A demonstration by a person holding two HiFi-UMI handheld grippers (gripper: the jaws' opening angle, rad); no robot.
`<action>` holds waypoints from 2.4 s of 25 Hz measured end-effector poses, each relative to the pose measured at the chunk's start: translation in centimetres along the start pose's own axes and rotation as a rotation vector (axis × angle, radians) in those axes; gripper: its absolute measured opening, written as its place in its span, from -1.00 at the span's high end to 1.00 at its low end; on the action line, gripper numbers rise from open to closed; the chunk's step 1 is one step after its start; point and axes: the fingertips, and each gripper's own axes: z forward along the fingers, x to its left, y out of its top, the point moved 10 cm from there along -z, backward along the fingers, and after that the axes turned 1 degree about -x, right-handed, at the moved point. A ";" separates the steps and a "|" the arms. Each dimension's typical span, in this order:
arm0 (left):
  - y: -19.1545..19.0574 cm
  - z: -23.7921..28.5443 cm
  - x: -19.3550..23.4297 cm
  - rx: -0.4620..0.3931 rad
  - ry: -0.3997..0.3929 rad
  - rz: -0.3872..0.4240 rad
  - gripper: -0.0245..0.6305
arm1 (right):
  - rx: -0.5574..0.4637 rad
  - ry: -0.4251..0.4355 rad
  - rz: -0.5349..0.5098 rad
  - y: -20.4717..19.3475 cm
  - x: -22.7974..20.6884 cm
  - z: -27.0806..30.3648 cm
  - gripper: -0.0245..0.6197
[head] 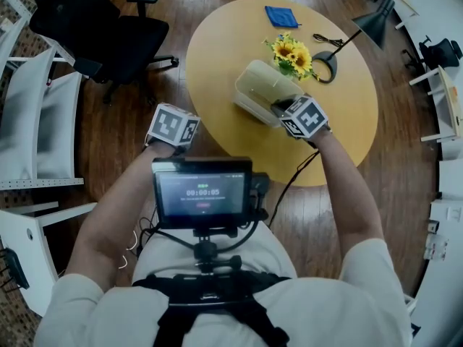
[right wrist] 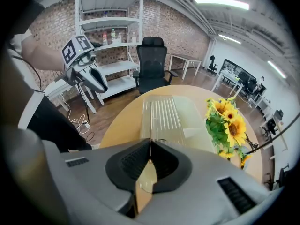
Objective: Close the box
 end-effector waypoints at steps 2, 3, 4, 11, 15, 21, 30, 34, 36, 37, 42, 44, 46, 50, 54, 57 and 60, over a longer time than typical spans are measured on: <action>0.0 0.1 -0.1 0.001 -0.003 0.003 0.81 | -0.001 0.009 0.004 -0.2 0.0 0.0 0.89; 0.1 0.1 -0.1 0.001 -0.004 0.006 0.81 | -0.003 0.016 0.004 -0.2 -0.1 0.0 0.89; 0.1 0.2 -0.1 0.001 -0.007 0.008 0.81 | -0.004 0.022 0.001 -0.1 -0.1 0.1 0.89; 0.1 0.1 0.0 -0.003 -0.007 0.006 0.81 | 0.015 0.025 -0.012 0.2 -0.1 0.5 0.89; 0.0 0.1 0.3 -0.006 -0.004 0.001 0.81 | -0.004 0.046 0.007 -0.2 -0.1 0.5 0.89; -0.1 0.2 0.1 -0.006 -0.011 0.001 0.81 | -0.019 0.085 0.011 -0.2 -0.3 0.6 0.89; -0.1 0.0 0.1 -0.010 -0.007 -0.007 0.81 | -0.036 0.084 0.005 -0.2 -0.4 0.6 0.89; -0.2 0.0 0.2 -0.010 -0.006 -0.007 0.81 | -0.054 0.084 0.000 -0.1 -0.6 -0.1 0.89; -0.1 0.1 0.2 -0.013 -0.008 -0.007 0.81 | -0.067 0.091 0.009 0.0 -0.7 -0.3 0.89; -0.1 0.1 0.1 -0.015 -0.010 -0.007 0.81 | -0.073 0.105 0.018 -0.1 -0.6 -0.3 0.89; -0.1 0.3 0.0 -0.013 -0.015 -0.004 0.81 | -0.066 0.130 0.035 -0.2 -0.4 0.0 0.89; -0.1 0.3 0.0 -0.012 -0.016 -0.003 0.81 | -0.069 0.126 0.047 -0.2 -0.7 0.0 0.89; -0.1 0.3 -0.1 -0.011 -0.017 -0.001 0.81 | -0.064 0.127 0.049 -0.2 -0.8 0.0 0.89; 0.0 0.2 -0.1 -0.014 -0.016 0.002 0.81 | -0.062 0.130 0.041 -0.2 -1.0 0.1 0.89; 0.0 0.2 0.0 -0.015 -0.012 -0.002 0.81 | -0.079 0.154 0.054 -0.1 -1.3 0.3 0.89; -0.1 0.1 0.0 -0.014 -0.010 -0.005 0.81 | -0.082 0.168 0.056 -0.1 -1.3 0.5 0.89; -0.2 0.1 0.0 -0.013 -0.007 -0.007 0.81 | -0.094 0.172 0.060 -0.3 -1.2 0.5 0.89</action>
